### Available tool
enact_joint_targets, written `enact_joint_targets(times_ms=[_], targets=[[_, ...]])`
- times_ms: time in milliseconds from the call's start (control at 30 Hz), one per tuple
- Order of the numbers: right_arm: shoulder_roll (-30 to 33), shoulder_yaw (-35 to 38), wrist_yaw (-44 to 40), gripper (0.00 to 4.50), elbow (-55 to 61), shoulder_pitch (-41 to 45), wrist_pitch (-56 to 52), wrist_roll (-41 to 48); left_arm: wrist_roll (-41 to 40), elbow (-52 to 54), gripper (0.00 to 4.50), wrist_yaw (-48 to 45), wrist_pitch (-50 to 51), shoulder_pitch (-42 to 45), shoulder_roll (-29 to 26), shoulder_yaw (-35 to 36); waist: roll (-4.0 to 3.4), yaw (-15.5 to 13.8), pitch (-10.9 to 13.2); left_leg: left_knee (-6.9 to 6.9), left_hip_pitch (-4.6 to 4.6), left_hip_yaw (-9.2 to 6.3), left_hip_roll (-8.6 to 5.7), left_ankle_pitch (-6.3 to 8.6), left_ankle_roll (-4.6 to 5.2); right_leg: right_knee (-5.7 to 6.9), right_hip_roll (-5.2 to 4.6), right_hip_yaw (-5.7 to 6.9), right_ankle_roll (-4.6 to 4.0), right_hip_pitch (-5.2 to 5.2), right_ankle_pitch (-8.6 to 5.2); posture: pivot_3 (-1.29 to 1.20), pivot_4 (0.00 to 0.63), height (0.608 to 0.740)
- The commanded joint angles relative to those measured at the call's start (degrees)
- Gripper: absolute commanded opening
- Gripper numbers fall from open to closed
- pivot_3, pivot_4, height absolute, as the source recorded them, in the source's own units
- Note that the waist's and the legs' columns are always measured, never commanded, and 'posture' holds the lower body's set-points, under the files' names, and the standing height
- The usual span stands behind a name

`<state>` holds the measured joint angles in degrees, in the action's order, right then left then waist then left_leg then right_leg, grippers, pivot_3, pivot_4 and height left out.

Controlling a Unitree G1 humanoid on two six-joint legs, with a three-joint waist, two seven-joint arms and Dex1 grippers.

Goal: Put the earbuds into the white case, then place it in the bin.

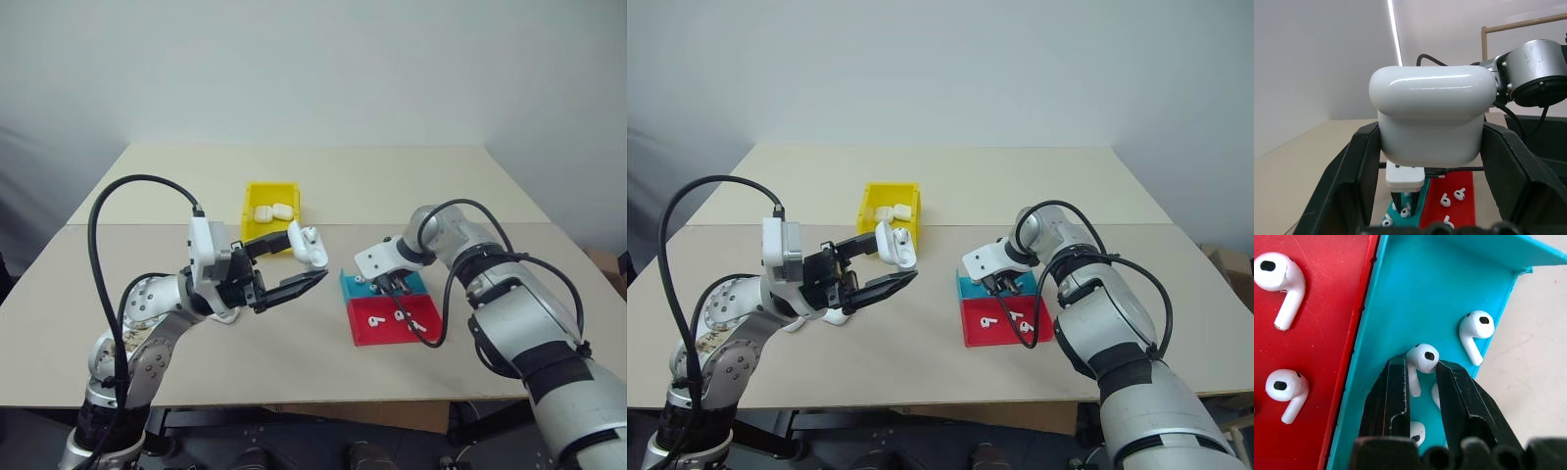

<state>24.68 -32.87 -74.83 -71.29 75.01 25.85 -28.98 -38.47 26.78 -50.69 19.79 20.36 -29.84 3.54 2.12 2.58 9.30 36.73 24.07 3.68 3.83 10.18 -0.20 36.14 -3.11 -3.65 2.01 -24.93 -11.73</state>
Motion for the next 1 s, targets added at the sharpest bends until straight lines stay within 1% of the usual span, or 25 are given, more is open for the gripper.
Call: enact_joint_targets(times_ms=[33,200,333,433,533,600,667,733,800,867,900,933,1000], targets=[[-0.1,0.1,-0.1,0.64,-0.7,-0.9,0.1,-0.7,-0.6,1.5,2.77,0.0,-1.2,1.2,-0.5,1.2,0.00,0.0,0.0,0.00,0.00,0.00,0.00,0.00,0.00,0.00,0.00,0.00,0.00,0.00,0.00,0.00,0.150,0.740],[0.0,1.3,-0.1,0.64,-0.5,-1.1,-0.7,0.3,-0.7,1.4,2.77,0.0,-1.0,1.4,-0.5,1.1,0.00,0.0,0.0,0.00,-0.01,0.00,0.00,0.00,0.00,0.00,0.00,0.00,0.00,0.01,0.00,0.00,0.150,0.740],[0.5,4.9,-3.4,0.64,-0.1,-0.5,-3.3,3.8,-1.2,1.0,2.77,-0.3,-0.6,1.8,-0.3,0.7,0.00,0.0,0.0,0.00,0.01,0.00,0.00,0.00,0.00,0.00,0.00,0.00,0.00,0.00,0.00,0.00,0.150,0.740],[1.5,9.1,-6.8,0.64,1.7,0.2,-6.1,8.1,-1.6,0.4,2.77,-1.1,-0.4,2.3,-0.2,0.3,0.00,0.0,0.0,0.00,0.06,0.00,0.00,0.00,0.00,0.00,0.00,0.00,0.00,-0.05,0.01,0.00,0.150,0.740],[2.7,15.1,-12.7,0.64,6.9,0.7,-11.3,15.4,-2.0,-0.8,2.77,-2.0,-0.3,3.4,0.2,-0.1,-0.03,0.0,0.0,0.00,0.11,0.00,0.00,0.00,0.00,-0.01,0.00,0.00,0.01,-0.09,0.01,0.00,0.150,0.740],[4.3,18.8,-16.2,0.64,14.1,-0.2,-17.4,20.6,-2.3,-2.0,2.77,-2.7,-0.3,4.6,0.7,-0.6,-0.04,-0.1,0.0,0.00,0.12,0.00,0.00,0.00,0.00,-0.02,0.00,0.00,0.01,-0.09,0.00,0.00,0.150,0.740],[6.7,20.4,-17.5,0.64,23.6,-3.1,-24.3,26.3,-2.5,-3.0,2.77,-3.3,-0.4,5.5,1.1,-0.9,-0.05,-0.2,0.0,0.00,0.14,-0.01,0.00,0.00,0.00,-0.01,0.00,0.00,0.01,-0.09,0.00,0.00,0.150,0.740],[9.9,22.7,-17.7,0.64,35.5,-7.3,-34.6,33.2,-2.7,-4.1,2.77,-4.2,-0.5,6.5,1.5,-1.2,-0.05,-0.4,0.0,0.00,0.13,-0.03,0.00,0.00,0.00,-0.01,0.00,0.02,0.01,-0.08,-0.01,0.00,0.150,0.740],[12.4,27.2,-16.3,0.64,47.2,-12.2,-46.6,39.3,-3.0,-5.0,2.77,-5.0,-0.4,7.3,1.8,-1.6,-0.05,-1.0,0.0,0.00,0.17,-0.05,0.00,0.01,0.00,-0.04,-0.01,0.07,0.01,-0.07,-0.01,0.00,0.150,0.740],[14.3,32.6,-11.1,0.64,58.5,-18.4,-56.5,45.1,-3.3,-5.6,2.77,-5.5,-0.1,7.9,2.2,-2.0,-0.05,-1.6,0.0,0.00,0.19,-0.05,0.00,0.01,0.00,-0.06,-0.02,0.08,0.01,-0.08,-0.01,0.00,0.150,0.740],[14.1,36.8,-7.0,0.64,63.8,-21.0,-63.0,49.4,-3.3,-5.9,2.77,-5.8,0.0,8.1,2.4,-2.3,-0.05,-1.8,0.0,0.01,0.19,-0.03,-0.01,0.01,0.00,-0.06,-0.03,0.07,0.01,-0.09,-0.02,0.00,0.150,0.740],[13.7,39.8,-3.9,0.64,67.5,-22.7,-67.9,52.5,-3.4,-6.0,2.77,-6.0,0.1,8.3,2.5,-2.5,-0.05,-1.8,0.0,0.01,0.21,-0.03,-0.01,0.01,0.00,-0.05,-0.03,0.07,0.01,-0.11,-0.01,0.00,0.150,0.740],[10.8,49.0,5.1,0.64,76.9,-26.5,-78.5,61.6,-3.4,-6.5,2.77,-6.1,0.4,8.8,3.0,-2.9,-0.06,-1.7,0.0,0.04,0.21,-0.03,-0.02,0.01,-0.01,-0.02,-0.03,0.05,0.01,-0.13,-0.01,0.00,0.150,0.740]])
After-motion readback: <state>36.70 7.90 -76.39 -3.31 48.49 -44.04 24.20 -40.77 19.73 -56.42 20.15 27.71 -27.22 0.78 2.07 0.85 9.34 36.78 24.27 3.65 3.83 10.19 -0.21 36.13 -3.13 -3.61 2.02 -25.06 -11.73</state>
